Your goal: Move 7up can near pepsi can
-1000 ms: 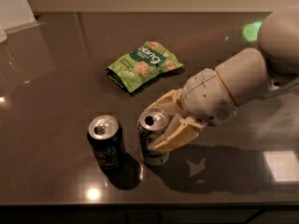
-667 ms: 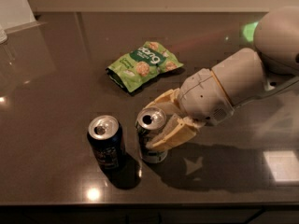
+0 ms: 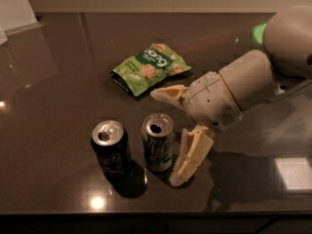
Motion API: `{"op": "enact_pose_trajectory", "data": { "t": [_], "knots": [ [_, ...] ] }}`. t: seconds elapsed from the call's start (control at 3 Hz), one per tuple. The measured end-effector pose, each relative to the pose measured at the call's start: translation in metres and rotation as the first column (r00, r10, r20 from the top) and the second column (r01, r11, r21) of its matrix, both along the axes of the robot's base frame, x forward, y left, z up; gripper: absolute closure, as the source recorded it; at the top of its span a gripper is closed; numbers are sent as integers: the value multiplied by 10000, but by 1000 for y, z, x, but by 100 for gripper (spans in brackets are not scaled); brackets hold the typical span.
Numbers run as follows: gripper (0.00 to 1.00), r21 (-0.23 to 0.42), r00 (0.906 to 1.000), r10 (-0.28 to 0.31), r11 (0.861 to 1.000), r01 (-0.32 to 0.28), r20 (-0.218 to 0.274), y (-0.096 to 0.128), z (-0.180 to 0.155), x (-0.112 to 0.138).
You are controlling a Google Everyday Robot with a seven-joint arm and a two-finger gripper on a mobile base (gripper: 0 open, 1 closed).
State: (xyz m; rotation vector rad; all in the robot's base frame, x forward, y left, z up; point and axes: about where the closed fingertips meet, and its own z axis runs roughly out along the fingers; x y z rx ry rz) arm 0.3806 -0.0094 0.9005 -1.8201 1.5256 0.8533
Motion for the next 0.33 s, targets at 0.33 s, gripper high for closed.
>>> {"op": "enact_pose_trajectory", "data": {
  "t": [0.33],
  "knots": [
    [0,-1,10000,1,10000,-1,1,0,0,0]
  ]
}}
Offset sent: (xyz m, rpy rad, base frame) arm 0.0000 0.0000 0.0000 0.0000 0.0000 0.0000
